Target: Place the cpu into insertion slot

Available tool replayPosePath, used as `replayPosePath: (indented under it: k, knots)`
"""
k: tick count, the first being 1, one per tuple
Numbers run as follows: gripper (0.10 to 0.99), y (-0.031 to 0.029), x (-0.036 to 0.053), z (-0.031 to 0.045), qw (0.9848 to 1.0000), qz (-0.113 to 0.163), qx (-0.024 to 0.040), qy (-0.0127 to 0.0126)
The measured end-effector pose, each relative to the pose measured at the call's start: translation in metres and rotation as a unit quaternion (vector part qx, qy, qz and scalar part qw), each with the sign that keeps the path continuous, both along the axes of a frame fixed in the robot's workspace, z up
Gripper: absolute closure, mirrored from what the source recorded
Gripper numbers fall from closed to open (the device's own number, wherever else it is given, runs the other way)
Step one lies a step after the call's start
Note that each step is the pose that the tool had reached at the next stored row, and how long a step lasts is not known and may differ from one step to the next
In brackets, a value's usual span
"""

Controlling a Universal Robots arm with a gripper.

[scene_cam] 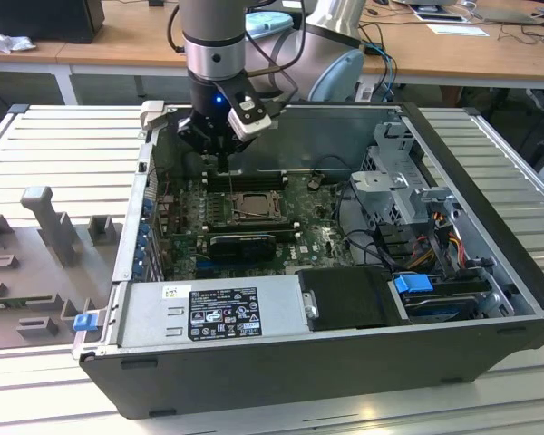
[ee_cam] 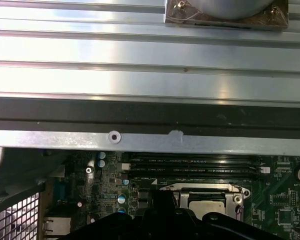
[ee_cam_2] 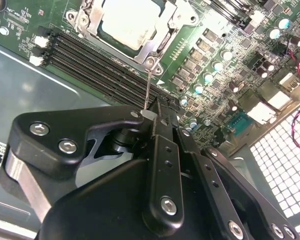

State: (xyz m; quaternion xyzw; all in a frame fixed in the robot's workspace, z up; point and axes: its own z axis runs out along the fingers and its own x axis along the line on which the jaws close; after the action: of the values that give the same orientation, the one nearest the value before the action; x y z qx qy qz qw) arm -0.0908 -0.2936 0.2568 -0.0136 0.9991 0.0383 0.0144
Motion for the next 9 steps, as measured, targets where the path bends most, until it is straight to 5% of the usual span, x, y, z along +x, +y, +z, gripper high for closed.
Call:
replayPosePath:
  k: [9]
  knots:
    - [0.980,0.0000,0.0097,-0.0023,1.0000,0.000,0.0000,0.0000]
